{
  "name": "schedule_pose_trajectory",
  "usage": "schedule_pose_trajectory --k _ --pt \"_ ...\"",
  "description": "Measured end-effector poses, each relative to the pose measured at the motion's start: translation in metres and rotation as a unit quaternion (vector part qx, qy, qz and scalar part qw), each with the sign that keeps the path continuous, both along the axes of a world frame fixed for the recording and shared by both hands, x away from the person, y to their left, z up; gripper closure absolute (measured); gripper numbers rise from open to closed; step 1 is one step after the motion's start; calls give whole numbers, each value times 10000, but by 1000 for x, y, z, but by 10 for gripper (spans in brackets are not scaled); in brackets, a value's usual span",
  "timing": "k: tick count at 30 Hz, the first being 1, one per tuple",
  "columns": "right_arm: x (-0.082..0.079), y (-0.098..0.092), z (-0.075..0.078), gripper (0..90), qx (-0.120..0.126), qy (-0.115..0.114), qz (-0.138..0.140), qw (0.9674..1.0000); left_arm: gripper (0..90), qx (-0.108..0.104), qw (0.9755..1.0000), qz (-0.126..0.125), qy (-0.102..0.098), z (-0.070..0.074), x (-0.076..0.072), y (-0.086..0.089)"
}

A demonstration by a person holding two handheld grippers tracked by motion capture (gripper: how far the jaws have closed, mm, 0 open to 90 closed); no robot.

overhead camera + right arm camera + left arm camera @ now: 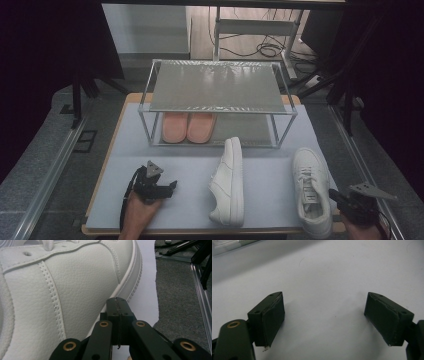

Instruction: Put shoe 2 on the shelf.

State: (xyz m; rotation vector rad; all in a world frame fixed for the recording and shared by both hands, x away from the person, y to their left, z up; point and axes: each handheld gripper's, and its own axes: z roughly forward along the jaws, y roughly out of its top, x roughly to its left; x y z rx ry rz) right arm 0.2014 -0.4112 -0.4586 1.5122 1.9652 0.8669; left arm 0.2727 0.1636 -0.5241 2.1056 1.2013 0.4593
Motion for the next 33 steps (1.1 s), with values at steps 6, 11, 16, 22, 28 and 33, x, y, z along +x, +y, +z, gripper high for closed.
schedule_pose_trajectory --k 6,11,16,22,28,33 --pt "7 1 -4 900 22 1 -61 10000 166 17 10000 -9 -10 0 0 0" --pt "9 -1 -8 899 -23 39 -98 9999 166 17 10000 -11 -9 0 0 0" --pt "12 -1 -12 900 -60 62 -155 9998 166 15 10000 -12 -8 0 0 0" --pt "16 2 -16 900 -97 112 -175 9997 166 12 10000 -12 -9 0 0 0" --pt "21 9 -31 900 69 318 40 9995 166 10 10000 -11 -9 0 0 0" --pt "24 16 -33 900 140 283 119 9994 166 12 10000 -12 -10 0 0 0"
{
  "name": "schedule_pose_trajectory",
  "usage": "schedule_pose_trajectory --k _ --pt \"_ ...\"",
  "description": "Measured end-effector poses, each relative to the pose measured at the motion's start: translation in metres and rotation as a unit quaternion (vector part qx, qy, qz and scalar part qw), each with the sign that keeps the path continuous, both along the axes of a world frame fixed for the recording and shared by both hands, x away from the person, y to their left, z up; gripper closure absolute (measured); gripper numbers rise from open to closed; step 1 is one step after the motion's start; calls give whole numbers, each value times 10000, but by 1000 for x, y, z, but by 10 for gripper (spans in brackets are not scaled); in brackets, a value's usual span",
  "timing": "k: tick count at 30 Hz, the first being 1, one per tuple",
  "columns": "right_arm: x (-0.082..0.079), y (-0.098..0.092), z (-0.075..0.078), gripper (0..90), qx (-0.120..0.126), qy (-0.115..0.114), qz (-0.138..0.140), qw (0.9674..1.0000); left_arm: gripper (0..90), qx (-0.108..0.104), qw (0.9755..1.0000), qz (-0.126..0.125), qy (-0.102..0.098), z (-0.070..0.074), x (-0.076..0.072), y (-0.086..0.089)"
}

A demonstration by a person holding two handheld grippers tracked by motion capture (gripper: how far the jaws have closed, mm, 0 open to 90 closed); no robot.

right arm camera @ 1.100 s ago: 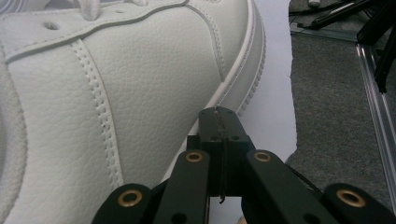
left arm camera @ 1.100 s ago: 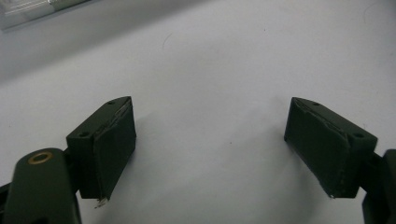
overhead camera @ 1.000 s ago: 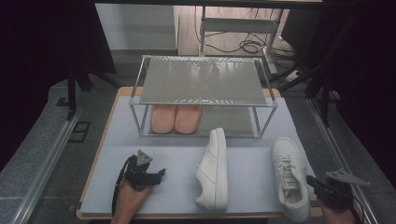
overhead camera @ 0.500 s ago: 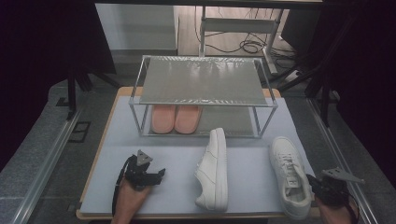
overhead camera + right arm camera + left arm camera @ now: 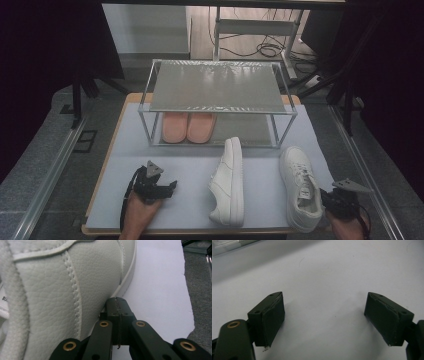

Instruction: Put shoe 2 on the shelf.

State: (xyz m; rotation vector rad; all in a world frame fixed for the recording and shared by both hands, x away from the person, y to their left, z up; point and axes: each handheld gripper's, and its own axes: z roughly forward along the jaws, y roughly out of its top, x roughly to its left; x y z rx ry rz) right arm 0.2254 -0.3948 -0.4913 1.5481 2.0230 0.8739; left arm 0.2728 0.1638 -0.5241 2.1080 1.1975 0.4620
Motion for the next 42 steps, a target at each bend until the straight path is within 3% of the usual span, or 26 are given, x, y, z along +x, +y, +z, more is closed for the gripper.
schedule_pose_trajectory --k 10,26,31,42 --pt "0 -4 3 884 72 -5 62 10000 166 -1 10000 0 -1 0 0 0" --pt "-8 -3 43 897 355 -519 118 9979 167 -4 10000 -1 -3 0 0 0" --pt "-11 4 57 897 396 -664 229 9967 167 -8 10000 1 -5 0 0 0" --pt "-8 25 69 897 569 -800 527 9938 167 -5 10000 -3 -2 0 0 0"
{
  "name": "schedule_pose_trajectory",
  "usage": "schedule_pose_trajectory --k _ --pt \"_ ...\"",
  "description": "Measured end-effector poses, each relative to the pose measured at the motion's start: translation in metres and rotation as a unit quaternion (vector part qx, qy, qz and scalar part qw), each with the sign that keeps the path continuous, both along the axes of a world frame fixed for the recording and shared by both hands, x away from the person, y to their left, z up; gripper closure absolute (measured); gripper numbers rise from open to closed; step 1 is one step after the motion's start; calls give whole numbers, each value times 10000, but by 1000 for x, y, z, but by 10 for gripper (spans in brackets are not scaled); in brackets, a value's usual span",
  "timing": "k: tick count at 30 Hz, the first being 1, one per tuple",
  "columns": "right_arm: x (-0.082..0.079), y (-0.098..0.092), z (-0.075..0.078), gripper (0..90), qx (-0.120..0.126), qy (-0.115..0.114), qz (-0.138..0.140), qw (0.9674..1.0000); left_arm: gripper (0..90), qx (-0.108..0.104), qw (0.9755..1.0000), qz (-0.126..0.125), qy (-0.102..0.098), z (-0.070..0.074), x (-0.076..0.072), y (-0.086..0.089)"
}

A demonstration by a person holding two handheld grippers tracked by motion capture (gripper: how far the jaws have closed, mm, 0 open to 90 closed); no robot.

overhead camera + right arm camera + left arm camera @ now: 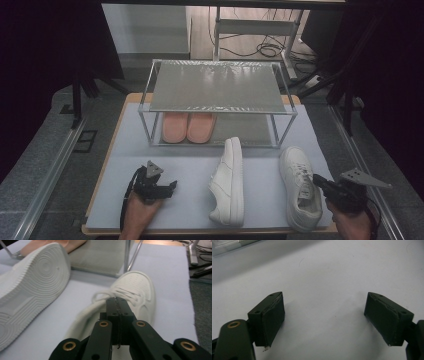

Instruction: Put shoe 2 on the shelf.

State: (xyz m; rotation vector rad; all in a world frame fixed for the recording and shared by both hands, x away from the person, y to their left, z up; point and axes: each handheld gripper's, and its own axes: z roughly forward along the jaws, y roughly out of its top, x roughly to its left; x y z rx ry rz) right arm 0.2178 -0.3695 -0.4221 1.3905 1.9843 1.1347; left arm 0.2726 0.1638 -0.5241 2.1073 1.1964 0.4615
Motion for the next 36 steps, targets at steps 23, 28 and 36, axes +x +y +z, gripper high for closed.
schedule_pose_trajectory --k 23,28,36 --pt "7 67 5 896 -14 15 755 9971 168 2 10000 0 -3 0 0 0" --pt "7 80 6 897 -20 60 894 9960 168 0 10000 0 -3 0 0 0" --pt "12 102 4 897 -30 113 1101 9939 168 3 10000 0 -4 0 0 0"
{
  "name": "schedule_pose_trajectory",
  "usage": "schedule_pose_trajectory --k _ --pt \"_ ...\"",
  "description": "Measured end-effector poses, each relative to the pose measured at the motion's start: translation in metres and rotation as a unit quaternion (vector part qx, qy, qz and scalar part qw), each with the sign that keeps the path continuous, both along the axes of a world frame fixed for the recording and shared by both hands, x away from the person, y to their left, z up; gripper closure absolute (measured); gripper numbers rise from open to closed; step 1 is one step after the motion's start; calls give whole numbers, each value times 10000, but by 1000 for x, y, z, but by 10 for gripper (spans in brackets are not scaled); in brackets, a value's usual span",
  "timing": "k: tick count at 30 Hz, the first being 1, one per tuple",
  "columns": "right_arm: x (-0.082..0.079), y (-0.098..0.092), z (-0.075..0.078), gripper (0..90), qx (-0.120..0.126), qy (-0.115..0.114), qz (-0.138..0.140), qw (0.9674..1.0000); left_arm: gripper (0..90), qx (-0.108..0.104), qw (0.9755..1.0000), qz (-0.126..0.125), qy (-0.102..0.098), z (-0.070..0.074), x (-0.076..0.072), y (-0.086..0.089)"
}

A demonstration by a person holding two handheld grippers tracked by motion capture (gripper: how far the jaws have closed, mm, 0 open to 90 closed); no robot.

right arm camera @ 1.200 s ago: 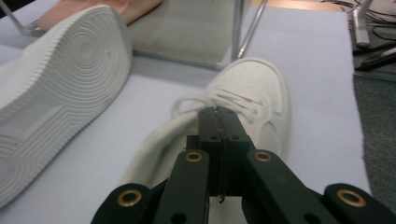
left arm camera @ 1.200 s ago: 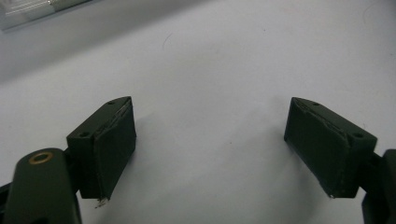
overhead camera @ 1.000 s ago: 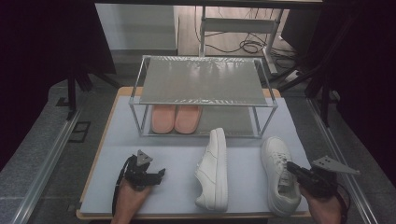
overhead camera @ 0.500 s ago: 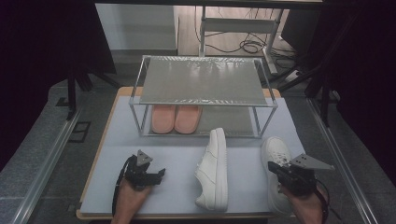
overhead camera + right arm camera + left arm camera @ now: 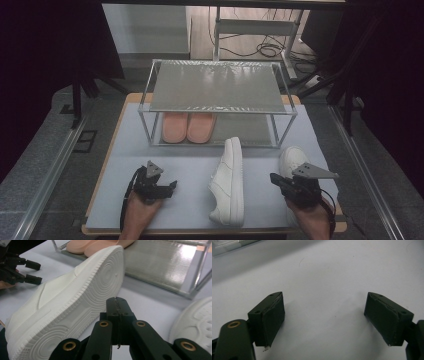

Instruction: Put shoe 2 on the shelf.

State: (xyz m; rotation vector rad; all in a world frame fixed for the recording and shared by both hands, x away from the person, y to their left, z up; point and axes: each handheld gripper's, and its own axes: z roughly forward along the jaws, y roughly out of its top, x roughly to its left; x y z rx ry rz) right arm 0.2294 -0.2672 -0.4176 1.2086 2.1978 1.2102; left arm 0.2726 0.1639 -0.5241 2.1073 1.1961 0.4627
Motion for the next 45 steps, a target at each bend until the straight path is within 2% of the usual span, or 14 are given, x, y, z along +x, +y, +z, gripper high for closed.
schedule_pose_trajectory --k 12,19,28,35,45 --pt "5 32 -7 897 -36 16 408 9992 168 -1 10000 1 1 0 0 0" --pt "2 52 -12 896 -9 32 759 9971 168 -15 10000 13 10 0 0 0" --pt "-4 66 -19 896 15 121 1037 9945 168 -1 10000 3 2 0 0 0" --pt "-4 72 -25 897 -70 156 1074 9941 168 -2 10000 1 2 0 0 0" --pt "-8 67 -27 899 -87 189 1007 9947 168 2 10000 -1 -1 0 0 0"
